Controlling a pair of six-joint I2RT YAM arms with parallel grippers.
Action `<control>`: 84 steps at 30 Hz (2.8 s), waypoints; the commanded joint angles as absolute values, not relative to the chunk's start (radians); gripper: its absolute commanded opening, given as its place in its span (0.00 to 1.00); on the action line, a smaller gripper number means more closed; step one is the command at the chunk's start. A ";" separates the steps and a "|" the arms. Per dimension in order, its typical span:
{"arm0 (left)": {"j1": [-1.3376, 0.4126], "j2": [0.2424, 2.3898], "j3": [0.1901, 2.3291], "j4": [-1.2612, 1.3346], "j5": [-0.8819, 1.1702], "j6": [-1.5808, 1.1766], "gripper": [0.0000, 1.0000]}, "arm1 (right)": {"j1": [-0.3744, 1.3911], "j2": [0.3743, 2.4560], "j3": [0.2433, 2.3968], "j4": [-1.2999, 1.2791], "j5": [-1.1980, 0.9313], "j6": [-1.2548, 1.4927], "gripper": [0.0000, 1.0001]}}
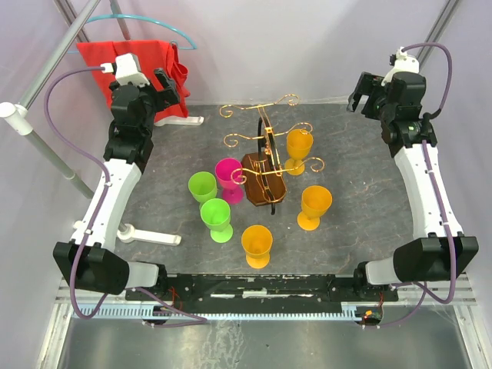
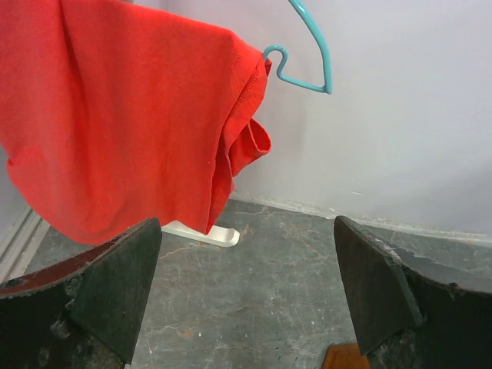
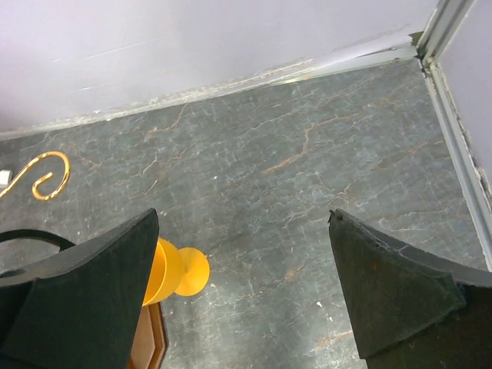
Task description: Place the wine glass upside down on the wine glass rack
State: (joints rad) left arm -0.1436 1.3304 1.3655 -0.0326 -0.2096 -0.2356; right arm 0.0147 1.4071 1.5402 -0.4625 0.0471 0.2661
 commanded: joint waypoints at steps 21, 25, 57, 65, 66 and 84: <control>-0.145 1.304 1.379 -0.077 -0.191 -0.141 0.99 | 0.019 1.476 1.637 -0.635 0.063 0.204 1.00; -0.144 1.311 1.376 -0.084 -0.044 -0.144 0.99 | 0.020 1.527 1.674 -0.730 0.018 0.232 0.97; -0.144 1.357 1.287 -0.032 0.015 -0.346 0.99 | 0.204 1.807 1.682 -0.734 -0.078 0.239 0.31; -0.145 1.381 1.335 -0.043 0.069 -0.394 0.99 | 0.204 1.784 1.764 -0.796 0.045 0.191 0.01; -0.144 1.390 1.361 -0.056 0.083 -0.409 0.99 | 0.204 1.783 1.798 -0.821 0.079 0.178 0.01; -0.173 1.548 1.675 -0.102 0.269 -1.192 0.96 | 0.271 1.554 1.787 -0.155 0.316 -0.121 0.01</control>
State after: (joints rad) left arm -0.1482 1.5703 1.6897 -0.2249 0.2310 -0.8989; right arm 0.2165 1.6180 1.8332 -0.5358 0.3519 -0.0261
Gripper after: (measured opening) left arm 0.976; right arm 0.015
